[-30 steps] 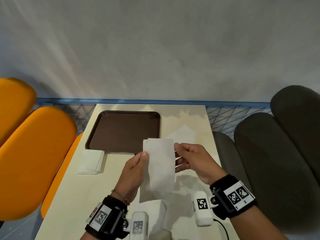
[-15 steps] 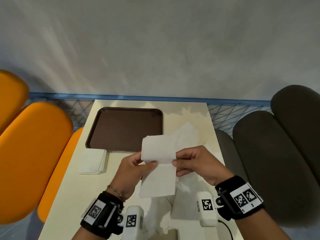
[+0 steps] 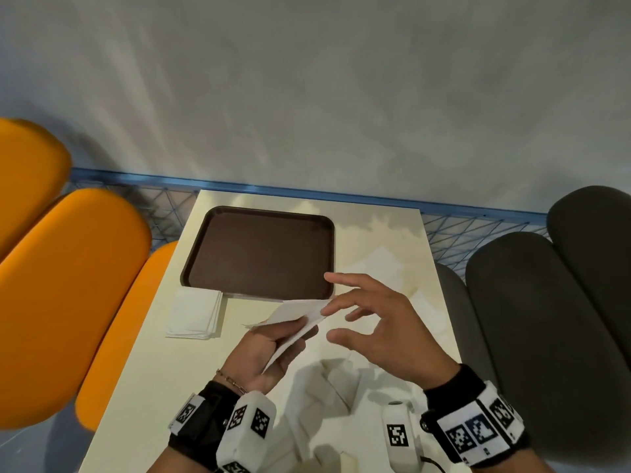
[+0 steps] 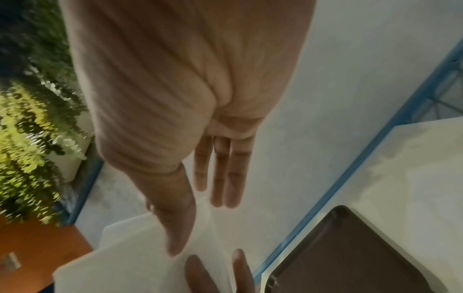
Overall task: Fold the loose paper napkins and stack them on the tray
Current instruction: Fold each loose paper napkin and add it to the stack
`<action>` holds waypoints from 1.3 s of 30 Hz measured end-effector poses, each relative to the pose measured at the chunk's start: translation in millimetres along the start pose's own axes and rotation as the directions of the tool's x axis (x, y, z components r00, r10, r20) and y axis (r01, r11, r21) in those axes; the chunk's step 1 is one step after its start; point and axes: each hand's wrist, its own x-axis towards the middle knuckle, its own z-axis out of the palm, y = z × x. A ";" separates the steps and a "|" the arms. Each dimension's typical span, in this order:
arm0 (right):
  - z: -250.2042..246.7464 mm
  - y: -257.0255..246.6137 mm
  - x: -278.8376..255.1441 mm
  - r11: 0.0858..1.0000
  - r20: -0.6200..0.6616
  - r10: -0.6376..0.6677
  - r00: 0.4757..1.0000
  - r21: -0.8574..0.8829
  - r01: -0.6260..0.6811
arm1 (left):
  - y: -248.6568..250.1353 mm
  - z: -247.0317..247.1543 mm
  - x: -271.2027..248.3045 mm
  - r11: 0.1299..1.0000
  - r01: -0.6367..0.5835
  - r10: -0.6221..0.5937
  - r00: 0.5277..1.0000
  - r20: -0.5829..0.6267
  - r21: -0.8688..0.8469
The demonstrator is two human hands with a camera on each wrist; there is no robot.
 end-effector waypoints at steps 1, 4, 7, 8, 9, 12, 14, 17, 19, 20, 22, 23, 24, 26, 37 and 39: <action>2.4 -1.5 2.5 1.000 0.013 -0.007 1.000 -0.028 0.007 | 0.5 -1.1 0.6 1.000 0.014 -0.014 1.000 0.012 -0.015; 9.7 -0.8 12.2 0.999 -0.005 -0.013 1.000 -0.036 0.012 | 2.6 1.1 -1.9 0.998 0.051 -0.048 0.995 0.086 -0.032; 13.3 0.4 20.1 0.997 -0.049 0.048 0.998 0.055 -0.046 | 2.1 -0.7 -4.0 0.999 0.043 -0.042 0.988 0.145 -0.007; 13.0 0.2 21.9 0.994 -0.059 0.088 0.994 0.063 -0.084 | 1.6 -2.2 -4.1 0.999 0.007 -0.013 0.988 0.153 0.045; 12.1 0.2 23.2 0.991 -0.068 0.124 0.990 0.061 -0.120 | 2.6 -5.3 -4.5 0.992 -0.044 0.027 0.988 0.149 0.115; 6.7 0.9 25.8 0.983 -0.058 0.177 0.983 0.066 -0.173 | 12.9 -14.2 -3.8 0.963 -0.214 0.203 0.976 0.084 0.164; 2.3 1.2 27.0 0.978 -0.019 0.196 0.980 0.071 -0.195 | 25.5 -13.3 -10.8 0.910 -0.348 0.354 0.935 0.017 0.227; -1.8 1.1 28.0 0.978 0.025 0.198 0.980 0.052 -0.199 | 38.3 -8.0 -28.0 0.684 -0.548 0.556 0.819 0.142 0.481; -2.6 1.2 28.4 0.980 0.048 0.189 0.981 0.056 -0.192 | 40.2 -3.6 -34.4 0.512 -0.566 0.572 0.786 0.234 0.647; -2.7 1.5 28.3 0.980 0.055 0.184 0.981 0.064 -0.187 | 39.7 -1.6 -35.3 0.443 -0.562 0.583 0.772 0.252 0.698; -2.3 2.6 27.4 0.980 0.059 0.176 0.983 0.080 -0.181 | 37.3 1.6 -35.1 0.402 -0.583 0.628 0.737 0.251 0.706; -2.1 3.0 26.8 0.980 0.058 0.173 0.983 0.091 -0.178 | 36.3 3.2 -34.8 0.431 -0.597 0.639 0.731 0.238 0.676; -1.9 3.4 25.6 0.979 0.059 0.170 0.984 0.107 -0.175 | 35.6 5.2 -34.9 0.473 -0.605 0.636 0.737 0.228 0.640; -2.7 4.4 22.7 0.976 0.061 0.164 0.985 0.134 -0.171 | 32.9 9.1 -36.8 0.536 -0.609 0.607 0.760 0.234 0.585; 3.1 16.1 13.6 0.969 -0.077 0.182 0.980 0.185 -0.166 | 17.3 18.2 -39.3 0.505 -0.585 0.610 0.762 0.217 0.634; 5.3 16.7 12.3 0.967 -0.083 0.183 0.980 0.193 -0.165 | 17.0 17.8 -37.8 0.466 -0.588 0.641 0.740 0.206 0.661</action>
